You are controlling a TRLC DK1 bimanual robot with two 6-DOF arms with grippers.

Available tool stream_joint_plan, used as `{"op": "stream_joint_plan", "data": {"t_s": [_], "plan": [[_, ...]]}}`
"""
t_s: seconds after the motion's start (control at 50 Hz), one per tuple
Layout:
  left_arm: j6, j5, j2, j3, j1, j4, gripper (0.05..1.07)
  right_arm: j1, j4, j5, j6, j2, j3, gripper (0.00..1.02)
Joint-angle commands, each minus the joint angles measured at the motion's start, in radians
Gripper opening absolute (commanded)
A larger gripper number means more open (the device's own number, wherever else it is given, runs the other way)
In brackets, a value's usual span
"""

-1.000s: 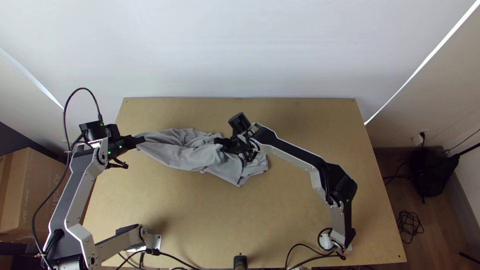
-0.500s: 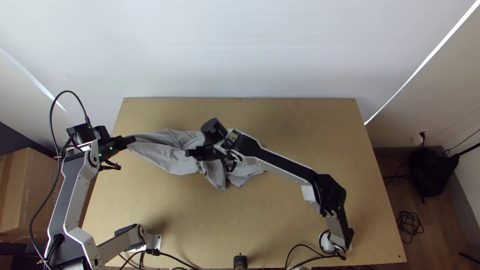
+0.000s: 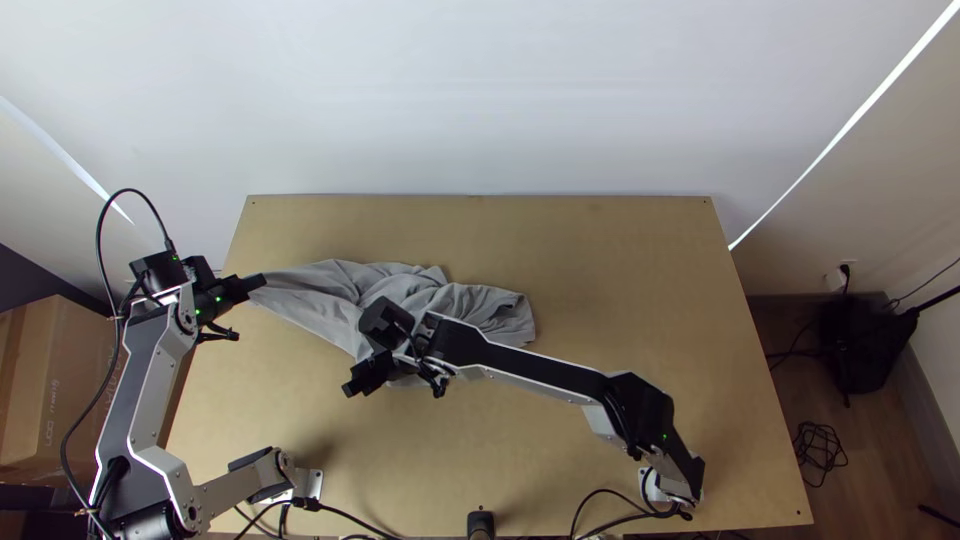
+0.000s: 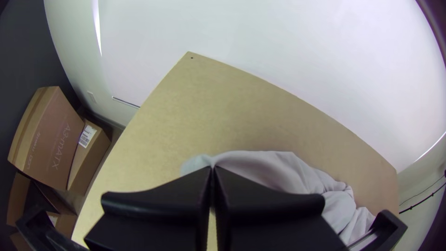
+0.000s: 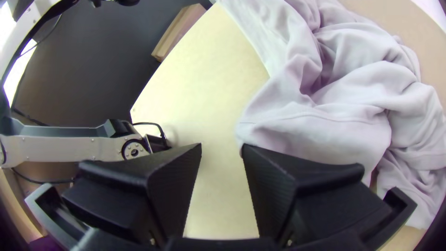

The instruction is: Fold the t-shirt

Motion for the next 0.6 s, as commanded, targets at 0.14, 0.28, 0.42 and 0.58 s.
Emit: {"op": "stream_joint_plan", "data": {"t_s": [0.14,0.28,0.42,0.58], "plan": [[0.017,0.013,0.024,-0.042,0.031,0.045,0.08,-0.05,-0.005,0.008,0.032,-0.248,-0.104,0.53],[0.019,0.036,0.028,-0.082,0.055,0.081,0.08,-0.11,0.005,0.007,0.116,-0.334,-0.164,0.54],[0.019,0.042,0.035,-0.102,0.06,0.095,0.08,-0.185,-0.034,-0.027,0.245,-0.335,-0.23,0.55],[0.019,0.054,0.035,-0.1,0.065,0.096,0.08,-0.25,-0.037,-0.097,0.334,-0.299,-0.294,0.55]]}}
